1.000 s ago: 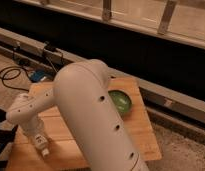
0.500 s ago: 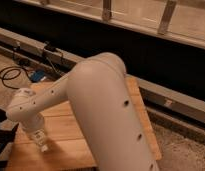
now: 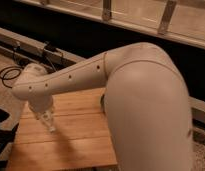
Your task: Place the bottle in the ceramic bowl
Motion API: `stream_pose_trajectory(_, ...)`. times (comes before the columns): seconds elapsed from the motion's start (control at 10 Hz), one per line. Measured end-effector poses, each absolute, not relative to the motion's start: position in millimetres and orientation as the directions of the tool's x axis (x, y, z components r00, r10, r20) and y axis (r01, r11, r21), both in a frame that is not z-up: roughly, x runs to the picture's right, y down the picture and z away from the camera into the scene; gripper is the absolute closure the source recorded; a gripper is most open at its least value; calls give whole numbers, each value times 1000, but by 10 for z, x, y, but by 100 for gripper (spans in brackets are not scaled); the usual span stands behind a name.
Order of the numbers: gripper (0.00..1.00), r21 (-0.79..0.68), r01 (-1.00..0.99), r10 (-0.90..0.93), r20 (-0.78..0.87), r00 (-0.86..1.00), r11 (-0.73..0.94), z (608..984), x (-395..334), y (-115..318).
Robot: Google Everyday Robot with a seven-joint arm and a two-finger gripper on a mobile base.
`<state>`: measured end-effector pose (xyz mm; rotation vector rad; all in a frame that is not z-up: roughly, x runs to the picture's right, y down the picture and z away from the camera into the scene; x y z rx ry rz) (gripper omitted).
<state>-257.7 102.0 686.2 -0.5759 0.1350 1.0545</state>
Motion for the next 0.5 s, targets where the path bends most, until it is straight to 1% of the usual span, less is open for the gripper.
stream_pose_trajectory(0.2, 100, -362, -867, 807, -360, 468, 341, 6970, -2102, 661)
stream_pose_trajectory(0.5, 100, -333, -895, 844, -347, 408, 296, 7001, -1336, 241)
